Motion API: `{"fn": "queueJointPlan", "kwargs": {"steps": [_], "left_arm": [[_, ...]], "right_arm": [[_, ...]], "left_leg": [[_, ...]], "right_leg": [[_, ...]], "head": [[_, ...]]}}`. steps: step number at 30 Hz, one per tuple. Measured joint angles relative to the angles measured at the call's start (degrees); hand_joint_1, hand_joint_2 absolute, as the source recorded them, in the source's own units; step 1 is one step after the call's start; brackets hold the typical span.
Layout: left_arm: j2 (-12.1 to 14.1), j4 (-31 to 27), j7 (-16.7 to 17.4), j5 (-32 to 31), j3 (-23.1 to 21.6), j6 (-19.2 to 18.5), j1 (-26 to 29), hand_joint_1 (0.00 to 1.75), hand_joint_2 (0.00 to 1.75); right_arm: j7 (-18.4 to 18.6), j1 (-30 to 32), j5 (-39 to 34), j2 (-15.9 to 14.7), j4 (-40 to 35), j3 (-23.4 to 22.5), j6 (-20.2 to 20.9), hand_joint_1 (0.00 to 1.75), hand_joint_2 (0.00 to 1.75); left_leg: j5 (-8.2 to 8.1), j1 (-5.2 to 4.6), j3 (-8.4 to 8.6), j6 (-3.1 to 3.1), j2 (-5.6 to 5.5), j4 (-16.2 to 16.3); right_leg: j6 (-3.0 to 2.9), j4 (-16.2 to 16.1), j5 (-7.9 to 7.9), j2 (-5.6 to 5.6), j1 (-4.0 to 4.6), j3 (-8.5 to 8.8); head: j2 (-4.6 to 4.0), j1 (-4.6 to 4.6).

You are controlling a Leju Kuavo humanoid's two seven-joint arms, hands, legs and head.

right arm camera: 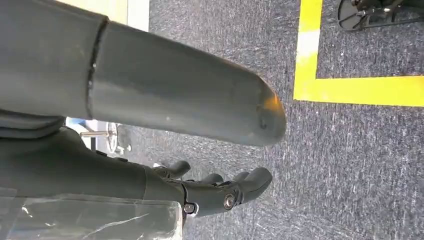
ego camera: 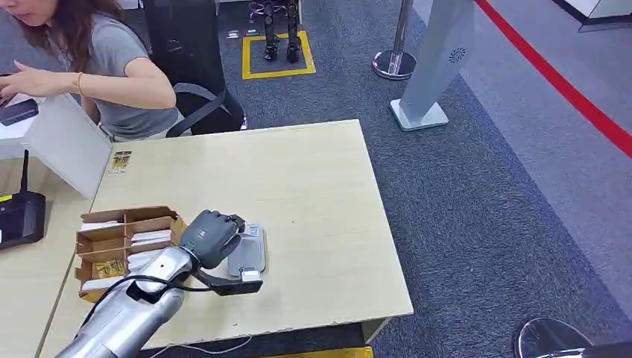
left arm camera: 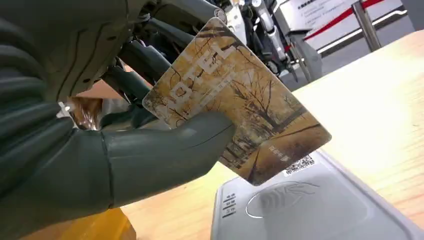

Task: Pass the card to the sensor for recognition and then transmit it.

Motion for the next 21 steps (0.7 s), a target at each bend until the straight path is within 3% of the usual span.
{"fn": "queueJointPlan", "kwargs": {"steps": [21], "left_arm": [[1.14,0.0,-2.25,6.99,-0.13,-4.2,-0.6,1.75,1.75]], "right_arm": [[-0.11,0.0,0.09,0.0,0.0,0.83,-0.72,0.0,0.0]], "left_leg": [[0.0,0.0,0.01,0.0,0.0,0.0]], "right_leg": [[0.0,0.0,0.0,0.0,0.0,0.01]], "head": [[0.0,0.02]]}}
